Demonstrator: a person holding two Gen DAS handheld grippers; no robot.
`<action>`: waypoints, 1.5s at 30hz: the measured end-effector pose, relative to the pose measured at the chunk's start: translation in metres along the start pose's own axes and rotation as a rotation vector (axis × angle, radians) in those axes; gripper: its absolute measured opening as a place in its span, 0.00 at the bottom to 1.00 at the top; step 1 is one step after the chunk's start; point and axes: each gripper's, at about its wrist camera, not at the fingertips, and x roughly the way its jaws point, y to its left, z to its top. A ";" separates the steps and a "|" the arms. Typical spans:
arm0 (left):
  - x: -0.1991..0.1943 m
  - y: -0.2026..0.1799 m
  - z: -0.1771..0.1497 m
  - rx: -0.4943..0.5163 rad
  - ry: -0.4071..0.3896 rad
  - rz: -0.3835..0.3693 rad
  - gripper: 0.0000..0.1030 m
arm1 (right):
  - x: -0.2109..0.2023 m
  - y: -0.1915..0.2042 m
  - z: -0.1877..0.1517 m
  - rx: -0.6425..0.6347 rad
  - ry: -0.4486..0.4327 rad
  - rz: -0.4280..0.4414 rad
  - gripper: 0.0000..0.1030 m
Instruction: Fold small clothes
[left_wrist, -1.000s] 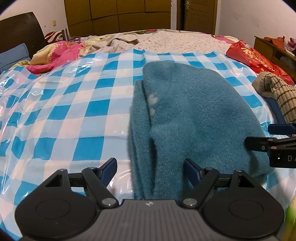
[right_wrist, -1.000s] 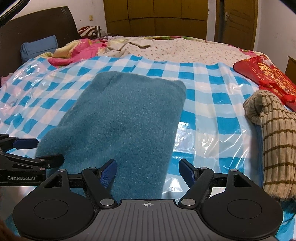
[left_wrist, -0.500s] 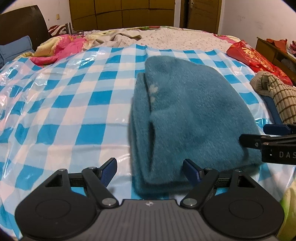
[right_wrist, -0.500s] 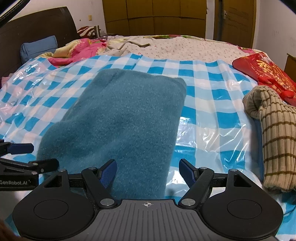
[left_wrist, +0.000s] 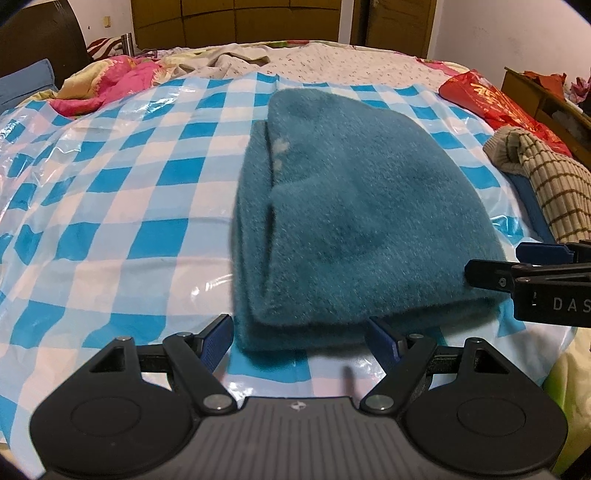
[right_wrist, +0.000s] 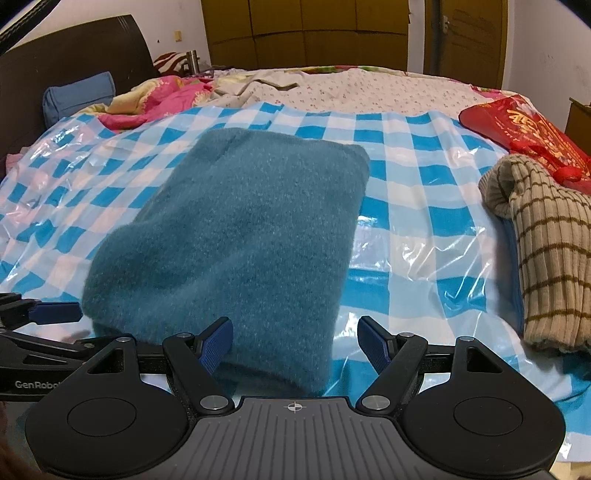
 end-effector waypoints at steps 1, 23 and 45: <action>0.000 -0.001 -0.001 0.000 0.001 -0.003 0.86 | -0.001 0.000 -0.001 0.000 0.002 0.000 0.73; 0.005 -0.003 -0.008 -0.001 0.016 -0.015 0.86 | 0.003 0.003 -0.023 0.018 0.047 0.004 0.73; 0.009 -0.008 -0.017 0.016 0.002 -0.022 0.86 | 0.011 0.002 -0.040 0.052 0.070 0.002 0.73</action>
